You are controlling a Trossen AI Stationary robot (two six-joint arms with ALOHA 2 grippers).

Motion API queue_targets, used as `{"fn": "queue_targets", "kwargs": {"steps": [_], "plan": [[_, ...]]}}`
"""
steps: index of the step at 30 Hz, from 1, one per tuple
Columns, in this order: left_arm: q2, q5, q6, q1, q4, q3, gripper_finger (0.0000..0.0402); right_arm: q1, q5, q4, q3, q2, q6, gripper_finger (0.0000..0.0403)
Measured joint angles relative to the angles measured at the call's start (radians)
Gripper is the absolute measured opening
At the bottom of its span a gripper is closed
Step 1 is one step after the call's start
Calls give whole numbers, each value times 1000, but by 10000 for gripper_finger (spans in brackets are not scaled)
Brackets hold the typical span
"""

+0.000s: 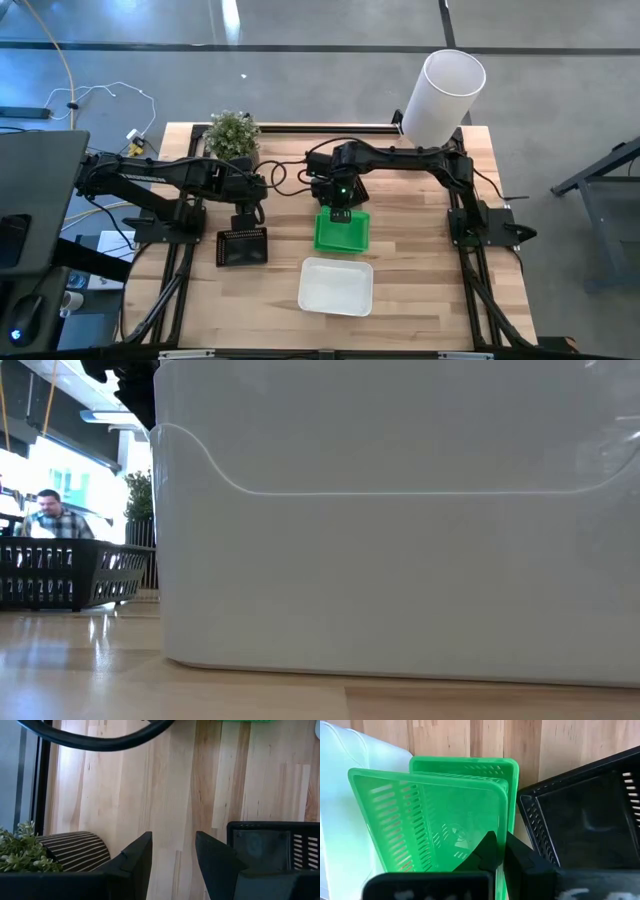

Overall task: Stack baskets by color
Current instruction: Stack the bottom green bin on the stacked green bin, then stack the bottom black bin on the stacked black bin

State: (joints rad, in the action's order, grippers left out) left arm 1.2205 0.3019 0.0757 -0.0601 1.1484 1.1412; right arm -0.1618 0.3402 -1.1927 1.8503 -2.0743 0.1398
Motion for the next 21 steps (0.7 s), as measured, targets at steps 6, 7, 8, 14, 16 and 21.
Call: {"fn": "queue_targets", "kwargs": {"steps": [6,7,8,14,16,21], "plan": [[0,0,0,0,0,0,138,0,-56,0,0,0,37,38],[0,0,0,0,0,0,138,0,-55,0,0,0,43,49],[0,-1,0,0,0,0,138,0,-55,0,0,0,44,60],[0,-1,0,0,0,0,138,-2,-57,0,0,0,44,110],[0,-3,0,0,0,0,138,-7,-57,-1,0,4,40,115],[0,-26,49,1,8,0,138,-29,-57,-8,0,34,36,117]]}}
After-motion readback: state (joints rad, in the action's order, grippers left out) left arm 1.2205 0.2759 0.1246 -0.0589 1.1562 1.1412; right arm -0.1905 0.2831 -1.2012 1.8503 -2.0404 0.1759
